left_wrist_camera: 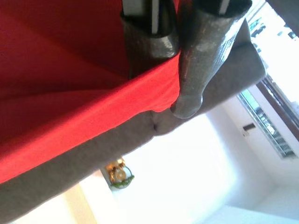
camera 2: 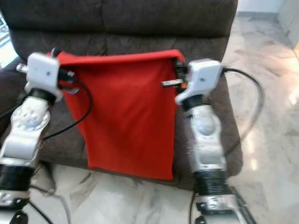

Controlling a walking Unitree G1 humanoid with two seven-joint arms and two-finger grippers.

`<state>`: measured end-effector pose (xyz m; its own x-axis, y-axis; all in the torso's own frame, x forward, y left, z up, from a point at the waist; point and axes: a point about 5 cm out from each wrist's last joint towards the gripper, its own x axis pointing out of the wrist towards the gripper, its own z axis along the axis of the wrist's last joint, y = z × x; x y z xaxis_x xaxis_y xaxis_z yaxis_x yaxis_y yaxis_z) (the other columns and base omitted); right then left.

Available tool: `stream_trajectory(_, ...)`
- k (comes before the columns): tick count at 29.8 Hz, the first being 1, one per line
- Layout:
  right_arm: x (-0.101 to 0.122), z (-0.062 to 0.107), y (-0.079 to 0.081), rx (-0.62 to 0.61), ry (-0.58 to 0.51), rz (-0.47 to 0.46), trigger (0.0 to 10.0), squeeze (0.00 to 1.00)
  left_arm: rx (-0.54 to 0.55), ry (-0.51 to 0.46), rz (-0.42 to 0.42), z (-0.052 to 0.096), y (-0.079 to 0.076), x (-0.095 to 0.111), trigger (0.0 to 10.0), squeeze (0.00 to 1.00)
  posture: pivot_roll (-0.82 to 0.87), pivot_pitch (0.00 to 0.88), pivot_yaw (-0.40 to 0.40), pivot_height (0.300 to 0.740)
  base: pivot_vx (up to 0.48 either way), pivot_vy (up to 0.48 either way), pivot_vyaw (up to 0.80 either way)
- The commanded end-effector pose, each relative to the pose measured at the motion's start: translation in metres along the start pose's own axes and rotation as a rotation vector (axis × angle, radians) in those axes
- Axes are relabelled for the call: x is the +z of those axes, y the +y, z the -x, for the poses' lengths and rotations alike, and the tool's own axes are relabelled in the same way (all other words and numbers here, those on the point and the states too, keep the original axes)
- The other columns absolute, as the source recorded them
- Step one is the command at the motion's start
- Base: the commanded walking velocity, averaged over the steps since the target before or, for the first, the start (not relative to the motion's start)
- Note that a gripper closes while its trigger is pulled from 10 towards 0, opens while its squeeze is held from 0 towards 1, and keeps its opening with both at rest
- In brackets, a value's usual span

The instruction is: Move the pillow to the sofa from floor

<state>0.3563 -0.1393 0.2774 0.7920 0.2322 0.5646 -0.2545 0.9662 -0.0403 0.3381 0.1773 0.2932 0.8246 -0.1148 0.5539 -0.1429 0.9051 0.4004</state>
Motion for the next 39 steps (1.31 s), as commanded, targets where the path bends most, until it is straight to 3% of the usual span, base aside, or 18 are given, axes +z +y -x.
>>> stream_trajectory(1,0.018,-0.008,0.006,-0.003,-0.099,-0.023,10.0,0.0,0.105,-0.03,-0.043,0.0,0.031,0.007,10.0,0.0,0.05,0.126,0.059,0.74,0.36,0.0,0.0)
stream_trajectory(13,0.018,-0.01,0.011,0.012,-0.118,-0.052,10.0,0.0,0.111,-0.026,-0.048,0.0,0.036,0.009,10.0,0.0,0.05,0.129,0.057,0.74,0.367,0.0,0.0)
stream_trajectory(18,0.035,-0.014,0.013,0.021,-0.194,-0.074,10.0,0.0,0.129,-0.051,-0.057,-0.004,0.042,0.016,10.0,0.0,0.05,0.129,0.058,0.74,0.374,0.0,0.0)
stream_trajectory(22,0.047,-0.019,0.021,0.07,-0.246,-0.092,10.0,0.0,0.149,-0.072,-0.07,-0.006,0.047,0.021,10.0,0.0,0.05,0.129,0.058,0.74,0.375,0.0,0.0)
stream_trajectory(24,0.052,-0.019,0.032,0.151,-0.268,-0.112,10.0,0.0,0.169,-0.078,-0.073,-0.006,0.05,0.023,10.0,0.0,0.05,0.128,0.056,0.74,0.379,0.0,0.0)
stream_trajectory(38,0.041,-0.01,0.05,0.283,-0.221,-0.125,10.0,0.0,0.162,-0.047,-0.064,-0.001,0.048,0.014,10.0,0.0,0.05,0.124,0.05,0.74,0.374,0.0,0.0)
stream_trajectory(39,0.028,-0.006,0.055,0.34,-0.155,-0.116,10.0,0.0,0.091,-0.014,-0.053,-0.001,0.039,0.008,10.0,0.0,0.05,0.119,0.046,0.74,0.0,0.0,0.0)
